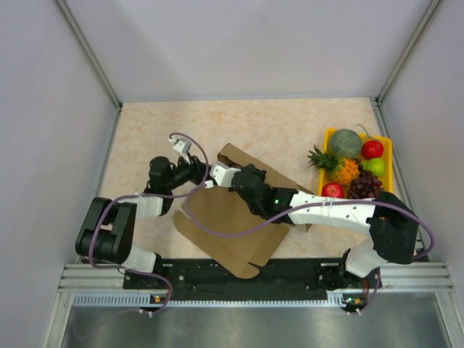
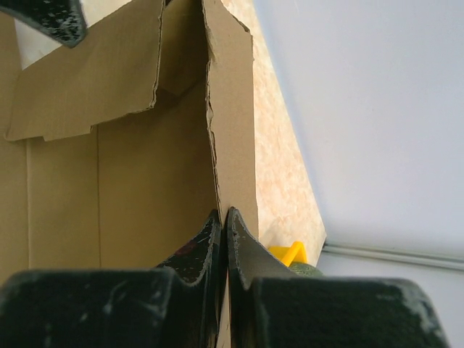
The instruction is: Fold the paper box
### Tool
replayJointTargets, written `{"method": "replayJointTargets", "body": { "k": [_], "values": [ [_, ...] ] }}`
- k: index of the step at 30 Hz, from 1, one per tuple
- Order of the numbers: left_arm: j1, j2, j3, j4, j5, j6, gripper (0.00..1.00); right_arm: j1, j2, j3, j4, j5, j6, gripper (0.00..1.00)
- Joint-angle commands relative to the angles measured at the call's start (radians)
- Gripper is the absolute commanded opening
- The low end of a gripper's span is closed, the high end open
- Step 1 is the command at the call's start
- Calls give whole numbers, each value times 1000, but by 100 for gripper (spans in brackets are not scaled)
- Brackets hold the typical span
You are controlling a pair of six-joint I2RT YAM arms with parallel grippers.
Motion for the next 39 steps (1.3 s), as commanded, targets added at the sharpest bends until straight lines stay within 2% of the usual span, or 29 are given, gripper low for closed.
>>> {"method": "replayJointTargets", "body": {
  "k": [1,6,12,16,25,33,39],
  "values": [
    [-5,-105,-87,87,-57,-95,41,16,27,-39,-177,-147,83,0],
    [-20,-177,-135,70,-131,-48,47,16,-22,-51,-187,-163,73,0],
    [-66,-122,-80,84,-141,73,45,16,-4,-34,-226,-194,76,0],
    [-71,-85,-41,38,-97,170,44,16,-1,-27,-252,-211,68,0],
    [-89,-70,-78,147,-144,122,44,16,36,-28,-308,-239,69,0],
    [-166,-6,-152,406,-330,131,41,16,36,4,-320,-274,94,0],
    [-230,8,-156,452,-497,216,39,16,30,12,-325,-294,115,0]
  ]
}}
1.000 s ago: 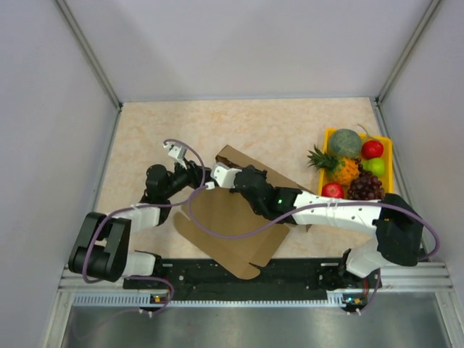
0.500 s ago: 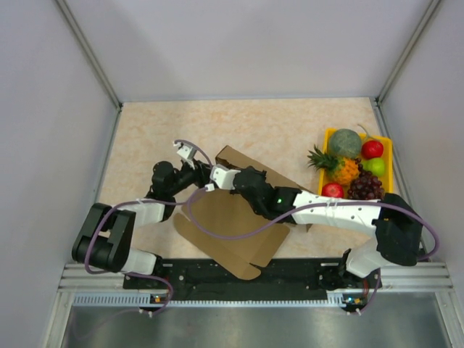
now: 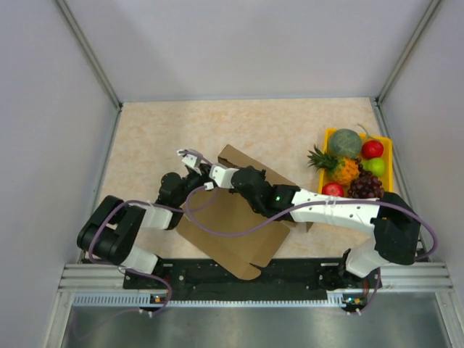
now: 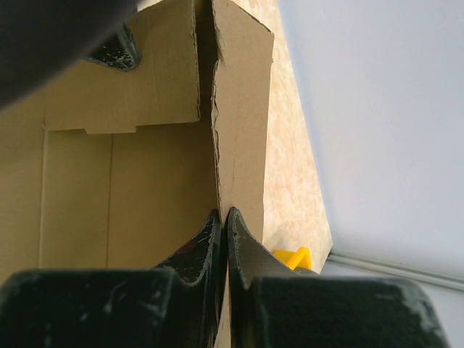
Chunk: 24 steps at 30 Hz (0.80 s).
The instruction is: Fold the paper box
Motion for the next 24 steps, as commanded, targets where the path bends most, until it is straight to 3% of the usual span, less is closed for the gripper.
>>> {"method": "replayJointTargets", "body": {
  "k": [1,15,24],
  "values": [
    [-47,17,4,141,-198,77,38,18,44,-29,-200,-218,107,0],
    [-85,130,-52,437,-288,131,30,7,35,-18,-200,-257,125,0],
    [-177,102,-32,356,-456,238,20,-10,40,4,-206,-293,167,0]
  ]
}}
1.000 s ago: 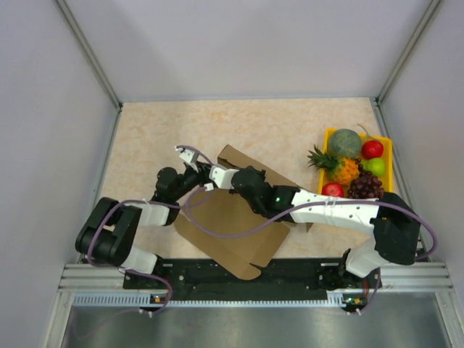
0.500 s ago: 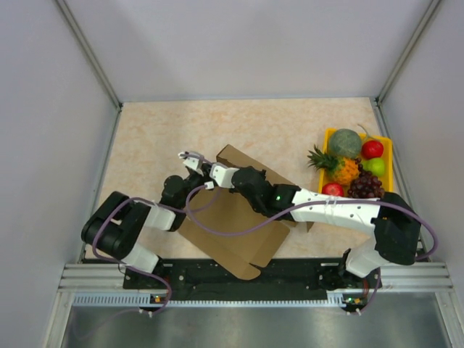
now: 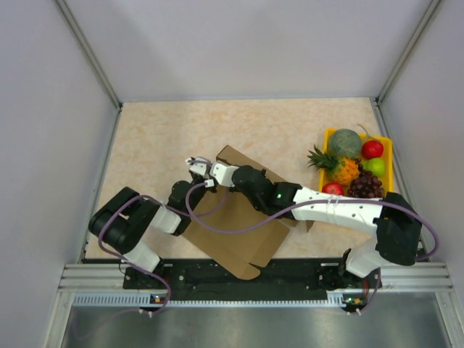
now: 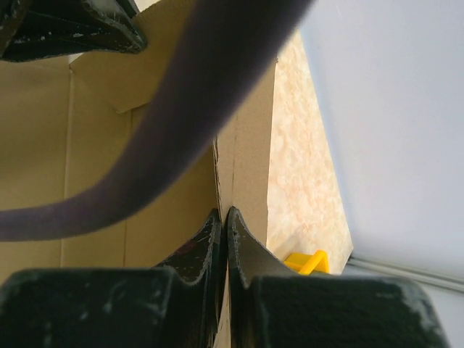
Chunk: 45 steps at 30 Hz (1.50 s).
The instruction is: Fold the paper box
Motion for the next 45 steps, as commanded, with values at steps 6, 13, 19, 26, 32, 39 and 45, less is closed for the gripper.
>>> {"method": "replayJointTargets", "body": {
  "k": [6,13,19,26,32,39,45],
  "values": [
    [-82,-7,27,180,-186,81,36,-16,31,-12,-162,-285,142,0],
    [-86,23,70,202,-180,52,28,-22,38,-11,-145,-325,171,0],
    [-97,46,104,209,-218,44,6,-25,57,1,-131,-353,191,0],
    [-170,51,96,222,-388,189,0,-26,71,7,-131,-357,207,1],
    [-206,86,124,218,-404,274,30,-26,71,14,-131,-367,207,1],
    [-206,118,159,214,-417,256,19,-26,60,15,-131,-368,208,1],
    [-207,126,199,163,-466,219,0,-26,61,17,-133,-370,213,1]
  ]
}}
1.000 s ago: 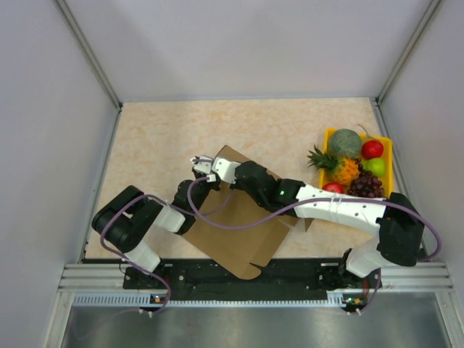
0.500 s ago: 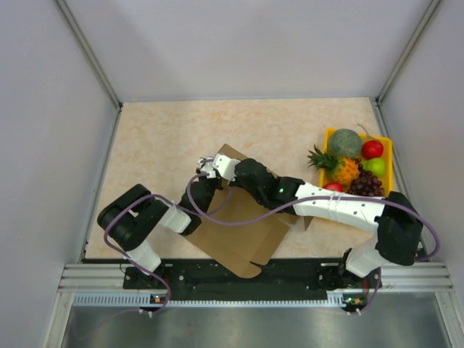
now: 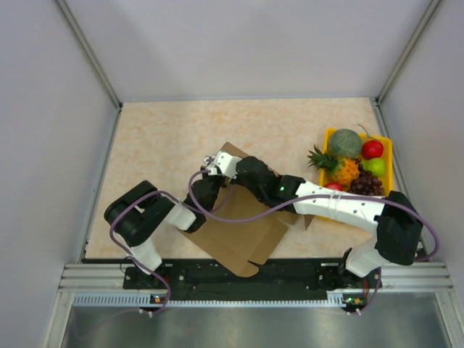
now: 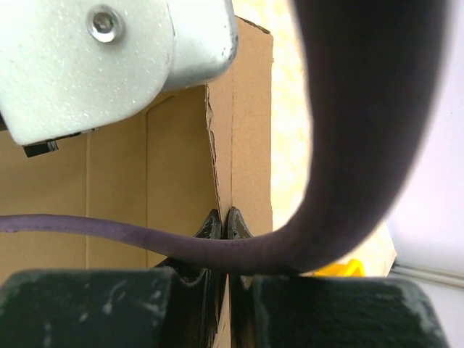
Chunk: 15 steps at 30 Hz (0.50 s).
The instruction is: Fold the paper box
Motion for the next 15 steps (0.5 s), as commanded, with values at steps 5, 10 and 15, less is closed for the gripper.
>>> {"method": "replayJointTargets", "body": {
  "k": [5,10,15],
  "values": [
    [-30,43,55,267,-66,125,0,34,67,-10,-122,-265,108,1],
    [-27,-26,16,214,-4,78,33,27,65,-11,-120,-267,108,1],
    [25,-66,-4,141,124,-83,45,17,52,-18,-122,-282,111,2]
  ]
}}
